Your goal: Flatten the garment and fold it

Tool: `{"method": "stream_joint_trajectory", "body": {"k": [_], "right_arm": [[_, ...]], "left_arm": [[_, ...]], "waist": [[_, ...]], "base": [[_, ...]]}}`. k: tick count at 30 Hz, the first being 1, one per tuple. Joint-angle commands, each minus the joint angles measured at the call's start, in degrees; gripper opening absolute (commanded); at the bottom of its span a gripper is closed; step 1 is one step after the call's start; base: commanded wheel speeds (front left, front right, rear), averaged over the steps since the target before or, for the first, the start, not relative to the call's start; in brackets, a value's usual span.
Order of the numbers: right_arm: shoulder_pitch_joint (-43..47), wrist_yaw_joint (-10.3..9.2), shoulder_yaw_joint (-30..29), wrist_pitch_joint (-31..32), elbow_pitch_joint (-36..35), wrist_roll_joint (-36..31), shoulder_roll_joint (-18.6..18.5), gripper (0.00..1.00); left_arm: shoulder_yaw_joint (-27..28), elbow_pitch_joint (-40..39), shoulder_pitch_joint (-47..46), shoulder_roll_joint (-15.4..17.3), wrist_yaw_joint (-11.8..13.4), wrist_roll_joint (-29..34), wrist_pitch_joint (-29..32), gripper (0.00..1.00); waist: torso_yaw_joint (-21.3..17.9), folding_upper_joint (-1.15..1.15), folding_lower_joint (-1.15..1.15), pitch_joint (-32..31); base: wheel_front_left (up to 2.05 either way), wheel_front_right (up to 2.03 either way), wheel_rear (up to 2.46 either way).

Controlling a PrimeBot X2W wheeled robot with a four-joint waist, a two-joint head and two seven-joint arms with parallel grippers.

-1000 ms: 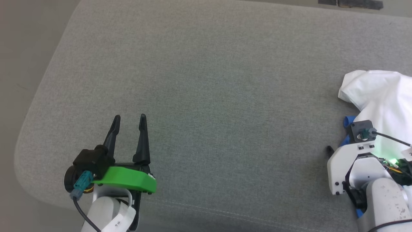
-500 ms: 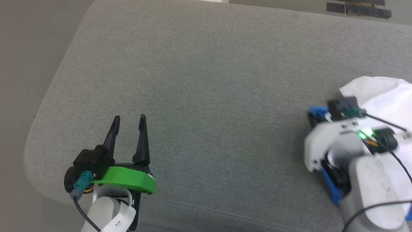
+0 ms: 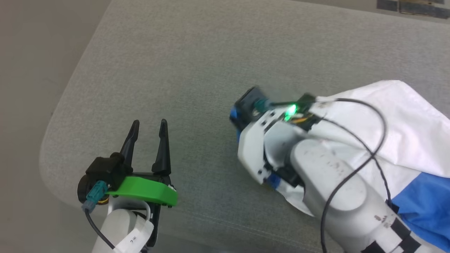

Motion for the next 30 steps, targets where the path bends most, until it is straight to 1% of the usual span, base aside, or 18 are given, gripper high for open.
{"method": "stream_joint_trajectory", "body": {"k": [1,2,3,4,5,8,11,12,14,16,18,21,25,27,30], "right_arm": [[-0.63,-0.09,2.16,0.92,2.03,1.27,-0.06,0.0],[-0.74,-0.09,3.65,1.57,3.71,2.48,-0.06,0.0],[-0.78,-0.09,4.9,1.94,4.88,3.28,-0.06,0.2],[-0.51,-0.09,6.04,2.37,5.9,4.79,-0.06,0.87],[-0.24,-0.09,6.57,2.61,6.5,5.95,-0.06,1.0],[0.86,-0.09,6.77,1.38,7.45,8.84,-0.06,1.0],[2.86,-0.09,3.77,-2.97,6.53,10.32,-0.06,1.0],[3.89,-0.09,2.13,-5.33,5.55,10.26,-0.06,1.0],[6.21,-0.09,-0.69,-9.01,3.22,8.83,-0.08,1.0],[9.8,-0.09,-4.98,-13.27,-0.15,7.28,-0.28,1.0],[14.09,-0.09,-9.69,-16.94,-4.3,4.71,-1.22,1.0],[21.9,-0.09,-17.85,-20.73,-11.03,1.24,-1.61,1.0],[30.86,-0.09,-27.48,-23.65,-18.25,-3.56,-1.11,1.0],[33.97,-0.09,-30.2,-23.44,-20.48,-5.14,-0.73,1.0],[36.55,-0.09,-32.33,-22.67,-22.92,-6.03,-0.35,1.0]], "left_arm": [[-0.21,0.1,-0.89,-0.13,0.42,-0.38,-0.21,1.0],[-0.39,0.14,-0.97,-0.13,0.48,-0.53,-0.21,1.0],[-0.49,0.18,-0.98,-0.13,0.55,-0.61,-0.21,1.0],[-0.53,0.21,-0.95,-0.13,0.67,-0.67,-0.21,1.0],[-0.5,0.21,-0.87,-0.13,0.78,-0.68,-0.21,1.0],[-0.06,0.36,-0.12,-0.13,1.06,-0.38,-0.21,1.0],[0.69,0.58,0.75,-0.13,0.98,0.2,-0.21,1.0],[0.94,0.69,1.17,-0.13,0.84,0.51,-0.21,1.0],[1.36,0.74,1.94,-0.13,0.59,1.05,-0.21,1.0],[1.51,0.93,2.7,-0.13,0.24,1.6,-0.21,1.0],[1.49,1.02,3.24,-0.13,-0.04,1.97,-0.21,1.0],[0.97,1.32,3.77,-0.13,-0.54,2.51,-0.21,1.0],[-0.47,1.76,3.62,-0.13,-1.02,2.72,-0.21,1.0],[-1.43,2.23,3.2,-0.13,-1.22,2.97,-0.21,1.0],[-3.09,3.89,1.64,-0.13,-1.58,3.92,-0.21,1.0]], "waist": [[1.51,0.0,0.0,0.92],[1.78,0.0,0.0,1.01],[1.9,0.0,0.0,1.04],[1.96,0.0,0.0,0.98],[1.89,0.0,0.0,0.89],[1.05,0.0,0.0,-0.17],[-0.39,0.0,0.0,-1.7],[-1.09,0.0,0.0,-2.52],[-2.53,0.0,0.0,-3.74],[-3.92,0.0,0.0,-5.23],[-5.27,0.0,0.0,-6.4],[-7.53,0.0,0.0,-7.7],[-10.74,0.0,0.0,-8.21],[-12.41,0.0,0.0,-8.0],[-14.55,0.0,0.0,-7.36]], "base": [[0.0,0.0,0.0],[0.0,0.0,0.0],[0.0,0.0,0.0],[0.0,0.0,0.0],[0.0,0.0,0.0],[0.0,0.0,0.0],[0.0,0.0,0.0],[0.0,0.0,0.0],[0.0,0.0,0.0],[0.0,0.0,0.0],[0.0,0.0,0.0],[0.0,0.0,0.0],[0.0,0.0,0.0],[0.0,0.0,0.0],[0.0,0.0,0.0]]}}
